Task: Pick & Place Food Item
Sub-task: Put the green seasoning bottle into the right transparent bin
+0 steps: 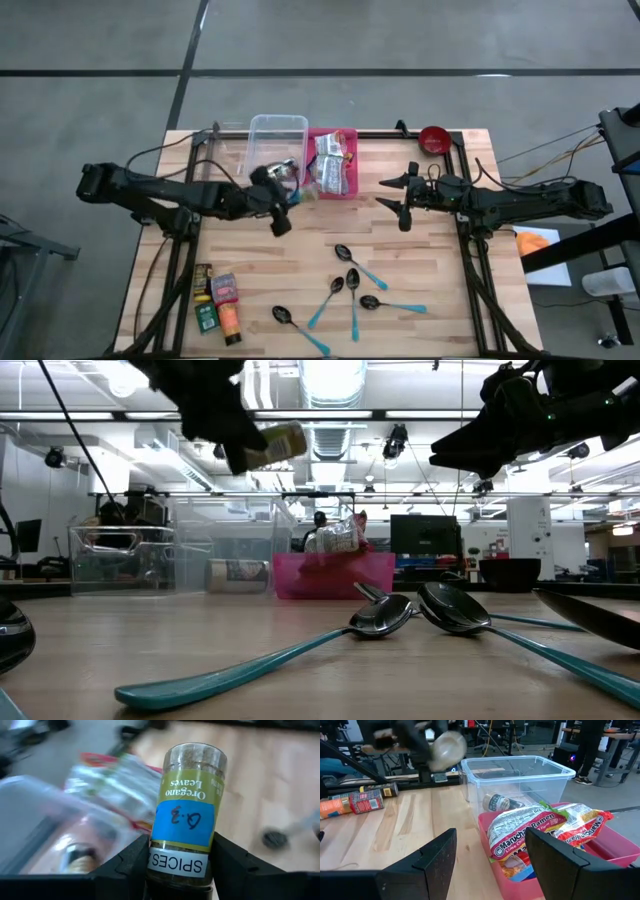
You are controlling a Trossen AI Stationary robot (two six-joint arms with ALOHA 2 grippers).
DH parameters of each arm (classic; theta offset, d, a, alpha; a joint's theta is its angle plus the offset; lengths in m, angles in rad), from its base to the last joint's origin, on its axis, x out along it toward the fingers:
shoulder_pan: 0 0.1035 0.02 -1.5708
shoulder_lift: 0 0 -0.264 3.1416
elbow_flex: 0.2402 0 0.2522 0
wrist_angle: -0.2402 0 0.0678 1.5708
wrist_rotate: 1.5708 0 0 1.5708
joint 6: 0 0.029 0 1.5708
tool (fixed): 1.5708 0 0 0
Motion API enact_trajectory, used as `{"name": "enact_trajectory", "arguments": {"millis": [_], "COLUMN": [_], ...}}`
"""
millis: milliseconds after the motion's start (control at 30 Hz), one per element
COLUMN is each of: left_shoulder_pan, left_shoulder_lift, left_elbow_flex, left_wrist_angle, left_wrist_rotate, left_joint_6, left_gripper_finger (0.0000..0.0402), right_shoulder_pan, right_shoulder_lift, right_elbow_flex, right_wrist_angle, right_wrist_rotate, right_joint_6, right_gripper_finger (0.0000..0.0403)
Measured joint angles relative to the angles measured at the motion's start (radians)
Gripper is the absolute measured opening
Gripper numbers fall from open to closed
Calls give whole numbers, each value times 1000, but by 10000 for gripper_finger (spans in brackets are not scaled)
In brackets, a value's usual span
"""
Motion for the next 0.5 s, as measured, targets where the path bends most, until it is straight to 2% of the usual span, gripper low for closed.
{"name": "enact_trajectory", "arguments": {"millis": [100, 200, 400, 500], "left_shoulder_pan": [19, 55, 222, 344], "left_shoulder_lift": [6, 8, 8, 8], "left_elbow_flex": [75, 136, 192, 184], "left_wrist_angle": [-102, -156, -193, -197], "left_wrist_rotate": [-106, -149, -133, -57], "left_joint_6": [-70, -56, -63, -69], "left_gripper_finger": [169, 169, 169, 169], "right_shoulder_pan": [0, 0, 0, 0], "right_shoulder_lift": [0, 0, 0, 0], "right_elbow_flex": [0, 0, 0, 0], "right_wrist_angle": [0, 0, 0, 0], "right_wrist_rotate": [0, 0, 0, 0], "right_joint_6": [-1, -2, -1, -2], "right_gripper_finger": [235, 235, 235, 235]}}
